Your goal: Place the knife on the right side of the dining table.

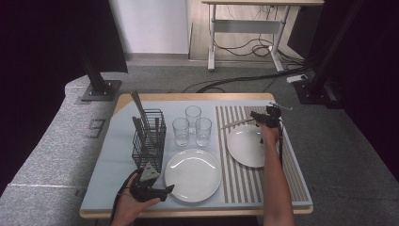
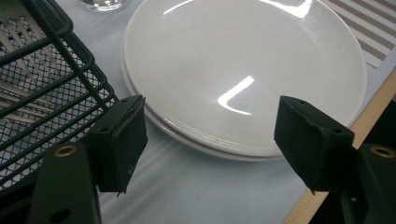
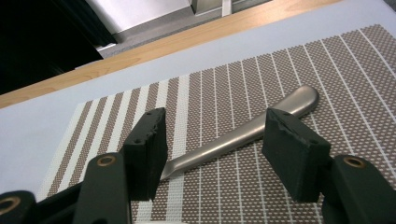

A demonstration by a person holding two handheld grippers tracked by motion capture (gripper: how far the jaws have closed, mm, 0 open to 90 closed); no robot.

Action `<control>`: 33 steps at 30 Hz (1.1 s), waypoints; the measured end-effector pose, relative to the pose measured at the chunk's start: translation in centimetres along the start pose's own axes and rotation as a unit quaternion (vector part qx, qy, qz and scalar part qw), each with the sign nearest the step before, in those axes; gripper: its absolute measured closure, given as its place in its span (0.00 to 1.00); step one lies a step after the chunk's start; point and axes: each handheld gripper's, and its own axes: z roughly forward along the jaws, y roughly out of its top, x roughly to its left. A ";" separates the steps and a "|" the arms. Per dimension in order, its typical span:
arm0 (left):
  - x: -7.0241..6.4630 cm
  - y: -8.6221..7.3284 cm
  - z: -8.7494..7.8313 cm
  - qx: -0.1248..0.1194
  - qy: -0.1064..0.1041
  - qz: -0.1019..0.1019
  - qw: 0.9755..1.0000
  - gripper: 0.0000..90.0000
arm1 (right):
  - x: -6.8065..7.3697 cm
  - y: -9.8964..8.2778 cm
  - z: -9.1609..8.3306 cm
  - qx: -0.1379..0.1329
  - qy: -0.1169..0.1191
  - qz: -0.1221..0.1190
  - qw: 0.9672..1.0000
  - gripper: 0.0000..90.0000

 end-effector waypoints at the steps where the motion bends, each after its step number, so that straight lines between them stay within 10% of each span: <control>1: 0.0 0.0 0.0 0.000 0.000 0.000 1.000 0.29 | 0.1 0.0 0.0 -0.002 0.000 -0.002 1.000 0.47; 33: -0.3 -0.1 0.1 0.006 0.011 0.003 1.000 0.29 | 1.3 1.1 3.6 0.064 0.009 -0.028 0.998 0.48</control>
